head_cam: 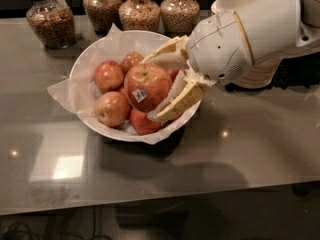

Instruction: Pick apple from white bowl

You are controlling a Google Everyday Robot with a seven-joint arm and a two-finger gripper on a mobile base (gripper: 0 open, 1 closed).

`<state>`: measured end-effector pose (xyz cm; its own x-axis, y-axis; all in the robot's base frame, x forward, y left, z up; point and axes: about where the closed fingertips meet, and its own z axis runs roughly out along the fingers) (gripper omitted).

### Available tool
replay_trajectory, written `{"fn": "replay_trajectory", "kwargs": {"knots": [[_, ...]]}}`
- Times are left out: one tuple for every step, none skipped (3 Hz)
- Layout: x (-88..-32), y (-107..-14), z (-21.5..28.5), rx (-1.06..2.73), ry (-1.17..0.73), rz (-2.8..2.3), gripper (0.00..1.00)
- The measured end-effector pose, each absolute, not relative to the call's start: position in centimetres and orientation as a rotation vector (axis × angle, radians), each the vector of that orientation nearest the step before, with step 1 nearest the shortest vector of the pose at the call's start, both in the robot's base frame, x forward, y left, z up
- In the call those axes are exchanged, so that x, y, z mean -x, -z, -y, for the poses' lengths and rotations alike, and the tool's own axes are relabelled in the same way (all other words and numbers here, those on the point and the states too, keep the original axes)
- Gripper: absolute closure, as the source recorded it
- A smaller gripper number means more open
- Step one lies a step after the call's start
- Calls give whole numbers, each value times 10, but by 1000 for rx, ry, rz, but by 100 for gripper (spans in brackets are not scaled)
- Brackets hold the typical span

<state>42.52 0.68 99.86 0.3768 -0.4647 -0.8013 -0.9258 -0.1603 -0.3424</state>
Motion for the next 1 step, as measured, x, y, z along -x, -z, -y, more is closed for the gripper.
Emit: {"fn": "replay_trajectory", "kwargs": {"knots": [[-425,-999,-5,1777,-673,-1225,100]]}}
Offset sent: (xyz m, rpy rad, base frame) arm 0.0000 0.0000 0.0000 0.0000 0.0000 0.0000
